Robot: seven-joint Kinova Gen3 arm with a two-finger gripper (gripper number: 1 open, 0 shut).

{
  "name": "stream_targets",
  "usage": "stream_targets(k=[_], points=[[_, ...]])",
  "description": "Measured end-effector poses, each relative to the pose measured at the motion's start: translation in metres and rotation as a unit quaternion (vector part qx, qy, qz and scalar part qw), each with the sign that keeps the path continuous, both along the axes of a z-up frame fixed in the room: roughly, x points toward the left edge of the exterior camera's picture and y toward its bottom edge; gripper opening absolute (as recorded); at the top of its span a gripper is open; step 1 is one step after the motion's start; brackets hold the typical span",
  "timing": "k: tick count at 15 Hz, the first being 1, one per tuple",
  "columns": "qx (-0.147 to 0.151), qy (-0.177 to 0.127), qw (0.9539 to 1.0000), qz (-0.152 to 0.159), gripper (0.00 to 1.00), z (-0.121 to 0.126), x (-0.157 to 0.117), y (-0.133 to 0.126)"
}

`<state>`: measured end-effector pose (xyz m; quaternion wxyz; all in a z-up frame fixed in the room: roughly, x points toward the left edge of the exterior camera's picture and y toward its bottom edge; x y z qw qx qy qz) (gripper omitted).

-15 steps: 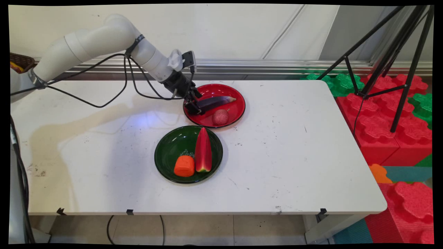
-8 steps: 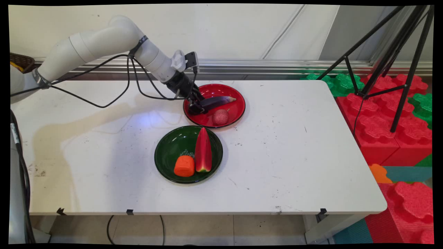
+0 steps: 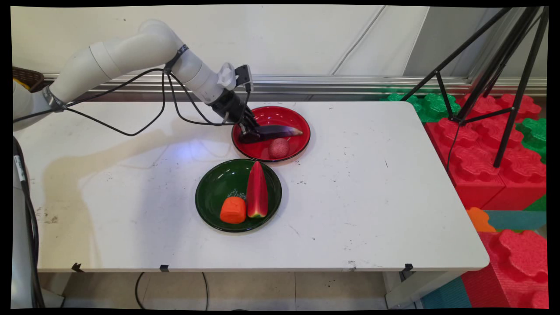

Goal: Place the picked object on the table

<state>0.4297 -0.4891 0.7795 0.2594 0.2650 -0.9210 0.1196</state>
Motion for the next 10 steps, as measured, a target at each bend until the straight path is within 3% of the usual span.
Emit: stream_targets(k=[10], points=[[-0.002, 0.009, 0.9999, 0.005, 0.0, 0.012, 0.005, 0.002]])
